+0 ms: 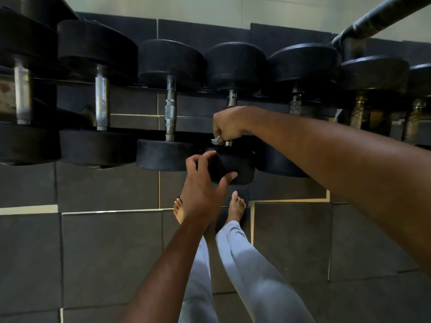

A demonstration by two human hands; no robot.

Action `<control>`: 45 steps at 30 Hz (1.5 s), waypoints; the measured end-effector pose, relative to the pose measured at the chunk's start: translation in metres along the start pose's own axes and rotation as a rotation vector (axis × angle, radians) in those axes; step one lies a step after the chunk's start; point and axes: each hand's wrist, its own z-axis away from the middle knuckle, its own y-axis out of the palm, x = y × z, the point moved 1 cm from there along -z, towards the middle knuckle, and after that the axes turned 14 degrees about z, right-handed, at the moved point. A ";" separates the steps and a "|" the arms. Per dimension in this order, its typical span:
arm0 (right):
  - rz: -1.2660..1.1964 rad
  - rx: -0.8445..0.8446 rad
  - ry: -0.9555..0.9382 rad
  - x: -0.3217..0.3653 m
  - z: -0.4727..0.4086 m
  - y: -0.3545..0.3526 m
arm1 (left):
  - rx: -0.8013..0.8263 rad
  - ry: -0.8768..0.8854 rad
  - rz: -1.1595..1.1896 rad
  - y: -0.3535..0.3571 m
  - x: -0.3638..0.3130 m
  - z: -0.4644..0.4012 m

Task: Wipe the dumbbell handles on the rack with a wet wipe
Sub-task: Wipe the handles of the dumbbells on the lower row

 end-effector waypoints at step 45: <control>-0.131 -0.441 0.103 -0.156 0.101 0.122 | -0.019 -0.040 0.086 0.155 -0.084 -0.003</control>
